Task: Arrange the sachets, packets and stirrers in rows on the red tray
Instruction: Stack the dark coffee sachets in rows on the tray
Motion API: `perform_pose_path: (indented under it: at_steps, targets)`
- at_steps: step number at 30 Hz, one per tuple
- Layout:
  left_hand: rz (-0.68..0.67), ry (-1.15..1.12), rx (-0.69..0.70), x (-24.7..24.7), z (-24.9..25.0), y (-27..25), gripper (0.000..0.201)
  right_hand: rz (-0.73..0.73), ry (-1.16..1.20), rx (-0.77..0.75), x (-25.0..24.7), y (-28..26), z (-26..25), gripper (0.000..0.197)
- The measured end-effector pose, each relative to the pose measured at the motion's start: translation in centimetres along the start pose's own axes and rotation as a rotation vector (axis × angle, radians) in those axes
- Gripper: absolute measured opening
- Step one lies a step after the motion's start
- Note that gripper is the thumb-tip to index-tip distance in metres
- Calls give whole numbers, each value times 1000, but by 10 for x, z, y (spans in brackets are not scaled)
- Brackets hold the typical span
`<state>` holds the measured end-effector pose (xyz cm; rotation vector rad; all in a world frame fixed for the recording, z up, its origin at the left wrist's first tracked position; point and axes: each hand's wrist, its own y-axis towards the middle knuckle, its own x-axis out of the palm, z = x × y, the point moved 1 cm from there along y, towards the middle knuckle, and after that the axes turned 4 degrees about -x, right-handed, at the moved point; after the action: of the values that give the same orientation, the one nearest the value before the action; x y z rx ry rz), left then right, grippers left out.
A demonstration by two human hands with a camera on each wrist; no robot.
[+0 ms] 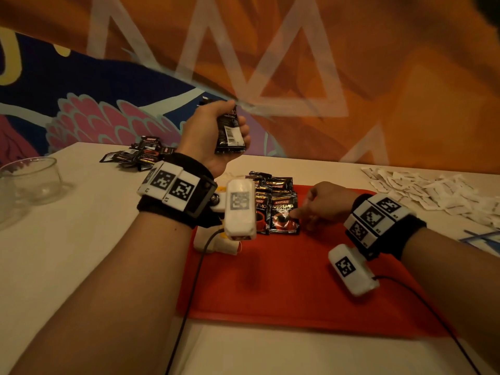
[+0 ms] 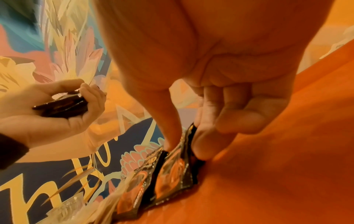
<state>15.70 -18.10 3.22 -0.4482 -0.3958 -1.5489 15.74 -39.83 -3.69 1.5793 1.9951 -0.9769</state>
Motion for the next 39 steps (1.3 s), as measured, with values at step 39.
perform_pose_path:
  at_steps: [39]
  targets:
    - [134, 383, 355, 33, -32, -7, 18, 766, 57, -923, 4, -12, -60, 17]
